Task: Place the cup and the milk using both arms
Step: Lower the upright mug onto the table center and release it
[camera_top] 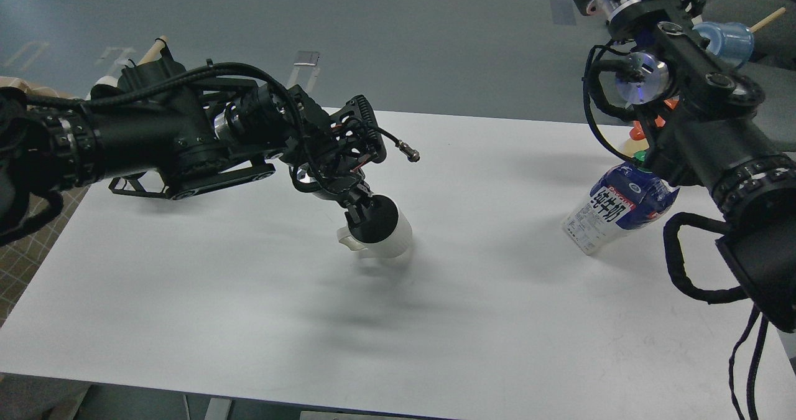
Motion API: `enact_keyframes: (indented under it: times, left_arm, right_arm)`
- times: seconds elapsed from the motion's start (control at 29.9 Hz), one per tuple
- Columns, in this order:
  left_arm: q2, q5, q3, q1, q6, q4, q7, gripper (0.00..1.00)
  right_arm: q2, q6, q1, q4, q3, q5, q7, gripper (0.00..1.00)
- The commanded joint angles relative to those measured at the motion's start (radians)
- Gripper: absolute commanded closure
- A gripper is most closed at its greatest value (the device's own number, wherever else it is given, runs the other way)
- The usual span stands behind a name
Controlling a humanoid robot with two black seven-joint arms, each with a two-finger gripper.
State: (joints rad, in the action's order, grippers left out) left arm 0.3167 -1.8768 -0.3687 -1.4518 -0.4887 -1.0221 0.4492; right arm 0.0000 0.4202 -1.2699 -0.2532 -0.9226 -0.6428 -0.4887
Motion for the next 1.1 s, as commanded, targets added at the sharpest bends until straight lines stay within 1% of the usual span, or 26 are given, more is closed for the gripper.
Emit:
enact_keyframes:
  times: [0.0, 0.1, 0.43, 0.6, 0.63, 0.67, 0.7, 0.73, 0.77, 0.9, 1.04, 1.07]
  left_arm:
    - [-0.008, -0.002, -0.013, -0.004, 0.000, 0.002, 0.005, 1.00]
    - [-0.018, -0.001, -0.038, -0.006, 0.000, 0.000, 0.006, 1.00]
    - [-0.048, 0.011, -0.041, -0.006, 0.000, 0.008, 0.009, 1.00]
    - [-0.062, 0.013, -0.041, -0.004, 0.000, 0.031, 0.008, 1.00]
    - [-0.065, 0.013, -0.041, -0.004, 0.000, 0.036, 0.008, 0.92]
    - [-0.067, 0.013, -0.041, -0.004, 0.000, 0.036, 0.009, 0.87]
    - [-0.067, 0.015, -0.041, -0.004, 0.000, 0.036, 0.010, 0.75]
    - [-0.067, 0.015, -0.041, -0.002, 0.000, 0.036, 0.008, 0.58]
    - [-0.068, 0.015, -0.041, -0.001, 0.000, 0.036, 0.009, 0.52]
    - [-0.070, 0.016, -0.036, -0.001, 0.000, 0.036, 0.010, 0.42]
    - [-0.068, 0.021, -0.035, -0.007, 0.000, 0.036, 0.011, 0.21]
    - [-0.068, 0.027, -0.035, -0.007, 0.000, 0.036, 0.011, 0.19]
  right_arm:
    - [0.000, 0.000, 0.003, 0.000, -0.002, 0.000, 0.000, 0.00]
    - [0.000, 0.000, 0.014, 0.000, -0.004, 0.000, 0.000, 0.00]
    - [0.000, 0.000, 0.024, -0.001, -0.004, 0.000, 0.000, 0.00]
    - [0.000, 0.000, 0.024, -0.001, -0.004, 0.000, 0.000, 0.00]
    - [0.000, 0.000, 0.024, -0.001, -0.004, 0.000, 0.000, 0.00]
    - [0.000, 0.000, 0.024, -0.001, -0.004, 0.000, 0.000, 0.00]
    - [0.000, 0.000, 0.024, -0.001, -0.004, 0.000, 0.000, 0.00]
    - [0.000, 0.000, 0.024, 0.000, -0.004, 0.000, 0.000, 0.00]
    - [0.000, -0.001, 0.024, 0.000, -0.004, 0.000, 0.000, 0.00]
    - [0.000, 0.000, 0.027, -0.001, -0.004, 0.000, 0.000, 0.00]
    - [0.000, -0.001, 0.029, 0.000, -0.004, 0.000, 0.000, 0.00]
    - [0.000, 0.000, 0.029, -0.001, -0.004, 0.000, 0.000, 0.00]
